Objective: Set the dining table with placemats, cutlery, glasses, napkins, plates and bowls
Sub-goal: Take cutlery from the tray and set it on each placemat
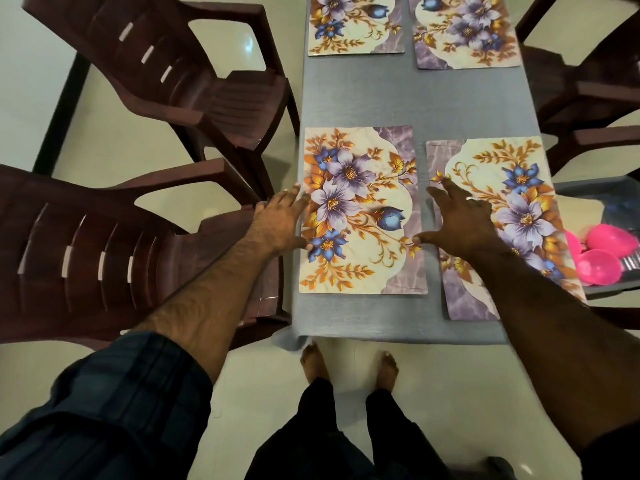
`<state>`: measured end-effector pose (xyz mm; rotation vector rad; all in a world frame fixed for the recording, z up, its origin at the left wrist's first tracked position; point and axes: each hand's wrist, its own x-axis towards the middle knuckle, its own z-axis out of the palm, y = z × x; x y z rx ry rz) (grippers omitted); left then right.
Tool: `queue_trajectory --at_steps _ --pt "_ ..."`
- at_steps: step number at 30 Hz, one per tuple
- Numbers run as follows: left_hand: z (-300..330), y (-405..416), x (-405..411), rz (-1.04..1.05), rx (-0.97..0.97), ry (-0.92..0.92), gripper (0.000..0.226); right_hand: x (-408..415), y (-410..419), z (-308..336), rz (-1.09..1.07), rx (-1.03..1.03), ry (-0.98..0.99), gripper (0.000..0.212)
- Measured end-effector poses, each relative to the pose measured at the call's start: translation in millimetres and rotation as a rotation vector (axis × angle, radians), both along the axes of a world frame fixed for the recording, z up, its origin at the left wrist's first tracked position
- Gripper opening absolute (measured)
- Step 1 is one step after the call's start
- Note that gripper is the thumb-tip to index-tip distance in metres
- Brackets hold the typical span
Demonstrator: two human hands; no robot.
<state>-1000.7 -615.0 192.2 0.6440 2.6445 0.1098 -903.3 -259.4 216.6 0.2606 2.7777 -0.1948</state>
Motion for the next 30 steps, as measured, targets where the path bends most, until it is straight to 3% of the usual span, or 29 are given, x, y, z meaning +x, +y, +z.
queue_trajectory --at_steps 3,9,14,16,20,25,30 --pt "23.3 37.2 12.8 -0.022 0.054 0.119 0.103 19.3 31.8 20.8 -0.032 0.018 0.033 0.109" --pt "15.1 146.4 73.6 -0.126 0.113 0.08 0.104 71.9 130.4 21.9 -0.076 0.054 -0.09 0.102" --pt "-8.1 235.4 114.6 -0.122 -0.003 0.009 0.107 102.8 217.8 2.0 -0.051 -0.03 -0.103 0.094" --pt "-14.7 261.2 124.4 -0.113 -0.039 -0.008 0.108 113.3 246.3 -5.0 -0.019 -0.061 -0.118 0.102" --pt "-23.9 285.0 130.1 -0.117 -0.177 -0.022 0.11 115.1 277.2 -22.3 0.072 -0.13 -0.15 0.109" --pt "-27.4 291.2 117.0 -0.131 -0.278 -0.013 0.126 102.0 288.8 -35.8 0.145 -0.073 -0.136 0.114" --pt "-20.6 297.7 91.7 -0.136 -0.345 -0.019 0.128 72.1 294.6 -42.7 0.193 -0.058 -0.137 0.117"
